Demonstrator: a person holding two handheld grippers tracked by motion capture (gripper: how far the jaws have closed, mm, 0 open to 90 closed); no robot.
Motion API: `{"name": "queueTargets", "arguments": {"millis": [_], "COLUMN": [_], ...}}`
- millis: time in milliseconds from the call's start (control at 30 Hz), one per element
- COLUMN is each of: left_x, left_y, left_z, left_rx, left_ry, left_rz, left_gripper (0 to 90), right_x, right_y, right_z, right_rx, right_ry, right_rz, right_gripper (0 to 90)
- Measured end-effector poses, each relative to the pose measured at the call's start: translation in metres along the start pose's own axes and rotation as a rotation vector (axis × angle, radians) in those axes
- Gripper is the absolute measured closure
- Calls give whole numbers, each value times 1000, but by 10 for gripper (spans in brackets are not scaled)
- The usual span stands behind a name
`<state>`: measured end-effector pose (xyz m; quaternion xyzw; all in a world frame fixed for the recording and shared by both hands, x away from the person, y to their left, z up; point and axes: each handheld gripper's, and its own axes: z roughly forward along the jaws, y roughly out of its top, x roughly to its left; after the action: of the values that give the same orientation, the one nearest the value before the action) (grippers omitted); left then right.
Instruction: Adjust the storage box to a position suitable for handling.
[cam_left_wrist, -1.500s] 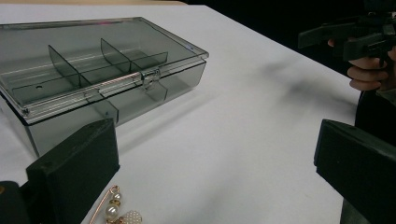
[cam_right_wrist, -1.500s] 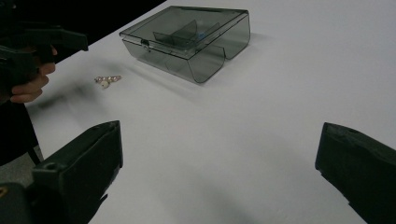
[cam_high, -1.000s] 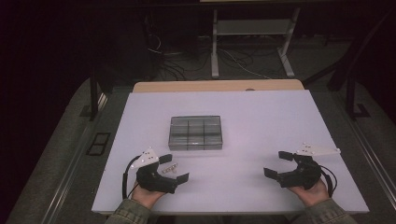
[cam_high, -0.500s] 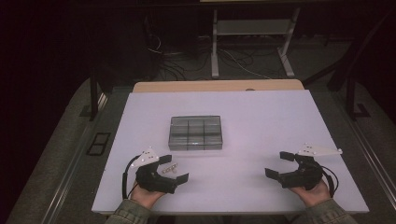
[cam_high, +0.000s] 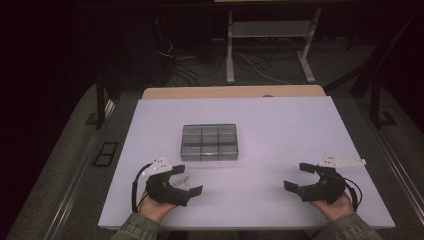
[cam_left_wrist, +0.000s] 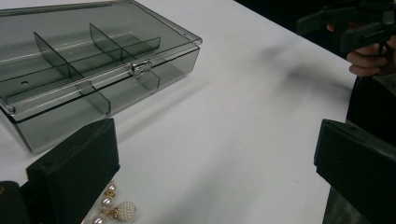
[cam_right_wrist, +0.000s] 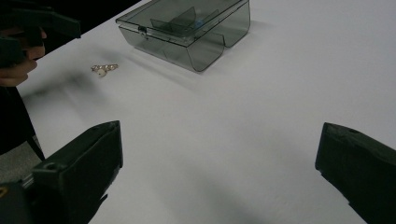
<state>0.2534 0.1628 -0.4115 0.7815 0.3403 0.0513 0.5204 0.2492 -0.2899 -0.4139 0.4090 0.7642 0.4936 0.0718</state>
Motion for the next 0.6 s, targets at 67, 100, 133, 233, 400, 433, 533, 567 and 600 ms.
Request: {"name": "queueTargets", "arguments": {"millis": [67,100,133,233,400,433,533,567,600], "left_x": [-1,0,-1,0,0,0,1,2,3], "left_y": [1,2,3,6,11,12,15,16,17], "left_z": [1,1,1,2,2,2,1,0,0], "left_rx": [10,18,18,32,48,50,58,56,60], "left_ry": [-2,-2,-1,-1,-4,-3,-3,1,2], "left_rz": [5,10,9,10,15,15,18,18,18], "left_gripper": [0,0,0,0,0,0,0,0,0], "right_x": [0,0,0,0,-1,-1,-1,-1,-1], "right_y": [0,0,0,0,0,0,0,0,0], "right_z": [0,0,0,0,-1,-1,-1,-1,-1], "right_rx": [1,1,1,-1,-2,-2,-2,-2,-2], "right_ry": [0,0,0,0,-2,-2,-2,-3,-3], "right_rz": [1,2,1,3,4,4,3,0,-1], "right_gripper": [4,4,4,4,4,4,4,4,4]}}
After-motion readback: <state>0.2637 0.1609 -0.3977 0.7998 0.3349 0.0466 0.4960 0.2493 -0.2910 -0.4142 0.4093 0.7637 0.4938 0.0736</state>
